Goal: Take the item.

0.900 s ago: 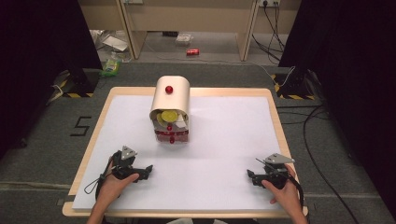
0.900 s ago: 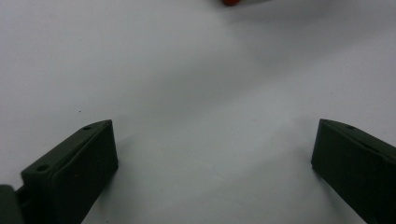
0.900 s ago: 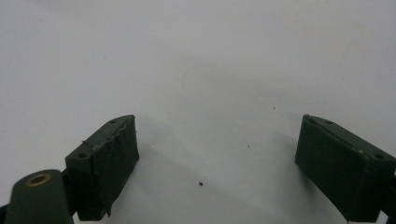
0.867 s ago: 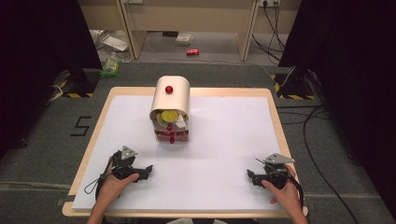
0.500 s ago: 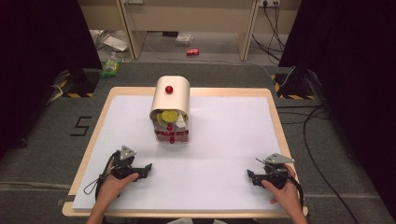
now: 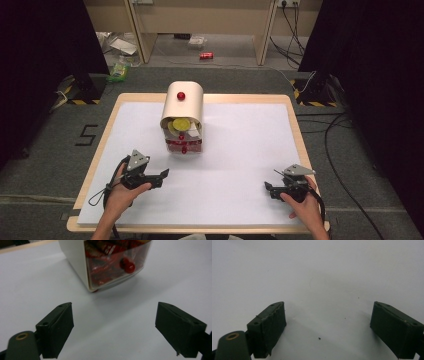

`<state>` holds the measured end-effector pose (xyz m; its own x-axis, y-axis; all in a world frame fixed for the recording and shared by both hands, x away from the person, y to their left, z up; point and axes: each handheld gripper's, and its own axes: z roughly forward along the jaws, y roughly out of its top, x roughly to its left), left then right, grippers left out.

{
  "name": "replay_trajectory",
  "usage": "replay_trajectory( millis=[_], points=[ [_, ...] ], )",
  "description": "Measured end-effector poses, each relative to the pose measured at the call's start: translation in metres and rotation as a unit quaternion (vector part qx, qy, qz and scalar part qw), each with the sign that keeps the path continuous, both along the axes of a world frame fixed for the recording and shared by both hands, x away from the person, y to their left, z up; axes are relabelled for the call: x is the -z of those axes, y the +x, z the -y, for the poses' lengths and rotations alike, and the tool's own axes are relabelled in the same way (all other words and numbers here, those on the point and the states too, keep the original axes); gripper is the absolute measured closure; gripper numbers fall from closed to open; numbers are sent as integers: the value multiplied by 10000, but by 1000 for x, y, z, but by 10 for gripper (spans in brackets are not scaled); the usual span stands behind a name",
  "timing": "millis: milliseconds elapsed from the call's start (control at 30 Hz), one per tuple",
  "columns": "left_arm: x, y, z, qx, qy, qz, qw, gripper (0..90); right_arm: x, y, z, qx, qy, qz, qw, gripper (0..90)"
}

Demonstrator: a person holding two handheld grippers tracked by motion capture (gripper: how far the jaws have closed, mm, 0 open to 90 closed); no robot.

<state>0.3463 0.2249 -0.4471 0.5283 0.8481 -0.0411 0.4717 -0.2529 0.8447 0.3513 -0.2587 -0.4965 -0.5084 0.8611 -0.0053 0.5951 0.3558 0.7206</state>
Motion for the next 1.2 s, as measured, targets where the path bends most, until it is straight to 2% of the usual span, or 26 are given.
replay_trajectory(
  millis=[267, 333, 367, 500, 633, 733, 933, 1200],
  points=[
    [-19, 3, 10, 139, -4, 227, 9996, 151, 0, 0, 0, 2, 1, -1, 10000, 135],
    [-28, 4, 14, 262, -78, 278, 9992, 151, 0, 0, 0, 1, 1, -2, 10000, 135],
    [-28, 4, 14, 262, -78, 278, 9992, 151, 0, 0, 0, 1, 1, -2, 10000, 135],
    [-42, 4, 19, 353, 19, 446, 9984, 151, 0, 0, 0, 4, 8, -2, 10000, 135],
    [-56, 5, 26, 476, 2, 570, 9972, 151, 0, 0, 0, 4, 7, -1, 10000, 135],
    [-66, 10, 33, 566, 115, 656, 9962, 151, 0, 0, 0, 5, 8, -2, 10000, 135],
    [-76, 14, 40, 642, 184, 754, 9949, 151, 0, 0, 0, 3, 8, -3, 10000, 134],
    [-82, 28, 45, 608, 247, 787, 9947, 152, 0, 0, 0, 4, 10, -4, 10000, 134]
  ],
)
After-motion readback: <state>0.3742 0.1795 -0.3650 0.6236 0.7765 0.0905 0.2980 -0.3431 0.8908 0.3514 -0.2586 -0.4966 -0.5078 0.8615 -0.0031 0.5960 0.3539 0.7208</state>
